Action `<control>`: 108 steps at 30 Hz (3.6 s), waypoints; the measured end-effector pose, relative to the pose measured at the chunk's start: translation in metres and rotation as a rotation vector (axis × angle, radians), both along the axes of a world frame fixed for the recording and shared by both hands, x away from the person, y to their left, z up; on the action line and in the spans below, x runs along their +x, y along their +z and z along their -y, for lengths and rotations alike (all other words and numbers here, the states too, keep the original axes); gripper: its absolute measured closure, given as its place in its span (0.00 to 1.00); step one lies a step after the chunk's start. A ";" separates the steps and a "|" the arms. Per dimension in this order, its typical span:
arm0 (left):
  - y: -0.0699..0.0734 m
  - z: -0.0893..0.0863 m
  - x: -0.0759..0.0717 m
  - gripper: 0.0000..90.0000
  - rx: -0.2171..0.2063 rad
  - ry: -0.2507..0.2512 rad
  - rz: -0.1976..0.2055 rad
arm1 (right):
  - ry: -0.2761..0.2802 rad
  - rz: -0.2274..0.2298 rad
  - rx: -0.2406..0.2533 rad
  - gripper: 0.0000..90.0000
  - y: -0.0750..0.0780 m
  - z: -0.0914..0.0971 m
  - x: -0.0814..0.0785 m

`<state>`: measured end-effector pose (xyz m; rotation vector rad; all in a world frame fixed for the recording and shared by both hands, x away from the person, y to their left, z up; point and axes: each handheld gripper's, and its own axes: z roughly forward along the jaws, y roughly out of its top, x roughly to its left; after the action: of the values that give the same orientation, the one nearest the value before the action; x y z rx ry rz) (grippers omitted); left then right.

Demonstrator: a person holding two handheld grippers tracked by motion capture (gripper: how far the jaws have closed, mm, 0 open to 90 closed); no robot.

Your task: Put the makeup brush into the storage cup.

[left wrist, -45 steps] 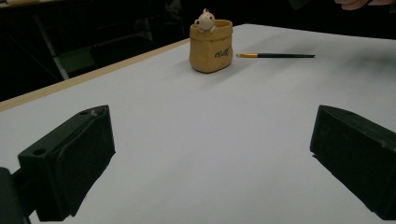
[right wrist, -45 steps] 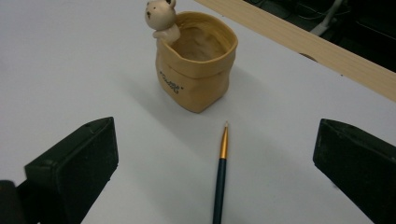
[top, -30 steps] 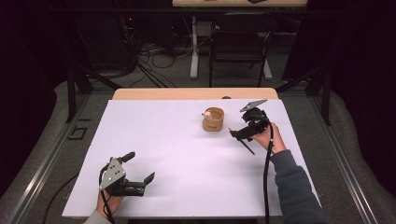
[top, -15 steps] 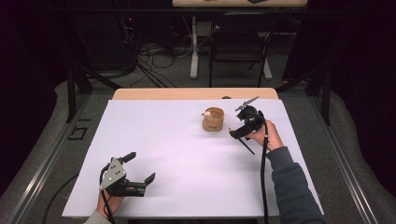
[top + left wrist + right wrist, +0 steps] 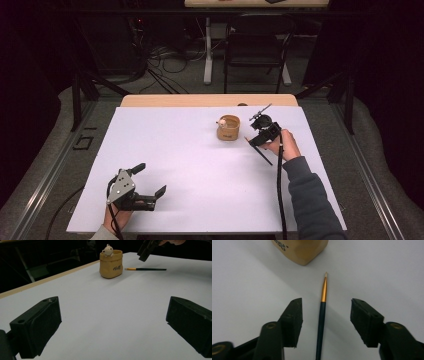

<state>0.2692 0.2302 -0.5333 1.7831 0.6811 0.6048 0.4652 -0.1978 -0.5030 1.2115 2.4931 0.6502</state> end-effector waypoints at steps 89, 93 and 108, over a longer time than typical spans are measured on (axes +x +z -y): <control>-0.001 0.000 0.005 0.00 -0.001 0.016 -0.021 | -0.072 0.084 0.108 0.93 0.030 0.025 -0.020; -0.001 0.000 0.005 0.00 0.009 0.023 -0.023 | -0.073 0.121 0.130 0.93 0.033 0.026 -0.023; -0.001 0.000 0.006 0.00 0.015 0.032 -0.031 | -0.067 0.194 0.199 0.93 0.039 0.031 -0.029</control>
<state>0.2748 0.2302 -0.5338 1.8013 0.7292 0.6069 0.4365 -0.2292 -0.4635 1.2284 2.2615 0.9679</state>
